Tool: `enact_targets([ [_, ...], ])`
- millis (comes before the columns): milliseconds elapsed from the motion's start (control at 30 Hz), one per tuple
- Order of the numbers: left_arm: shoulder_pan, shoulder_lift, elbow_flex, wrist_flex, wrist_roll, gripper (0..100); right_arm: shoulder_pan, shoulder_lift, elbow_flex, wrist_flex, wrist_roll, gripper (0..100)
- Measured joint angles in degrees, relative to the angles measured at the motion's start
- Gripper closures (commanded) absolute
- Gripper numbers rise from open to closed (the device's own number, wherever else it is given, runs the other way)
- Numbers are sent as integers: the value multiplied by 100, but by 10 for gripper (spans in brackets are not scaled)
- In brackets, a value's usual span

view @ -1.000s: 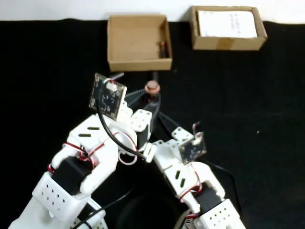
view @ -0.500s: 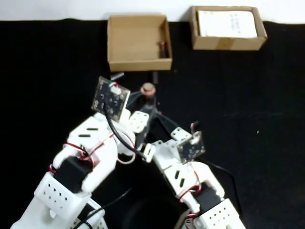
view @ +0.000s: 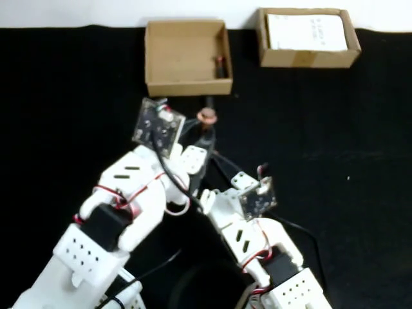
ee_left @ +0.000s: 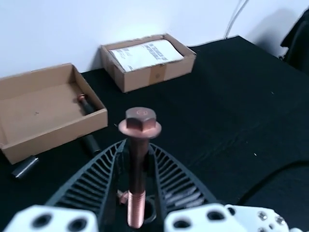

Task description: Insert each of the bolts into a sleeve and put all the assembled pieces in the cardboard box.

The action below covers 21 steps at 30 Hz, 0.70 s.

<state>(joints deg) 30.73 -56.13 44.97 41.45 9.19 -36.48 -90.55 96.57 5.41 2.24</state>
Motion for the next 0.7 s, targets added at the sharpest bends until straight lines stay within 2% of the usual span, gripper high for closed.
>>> enact_targets([
  [700,62,431,-343,-141,9,990,0,-9,0,-9,0,991],
])
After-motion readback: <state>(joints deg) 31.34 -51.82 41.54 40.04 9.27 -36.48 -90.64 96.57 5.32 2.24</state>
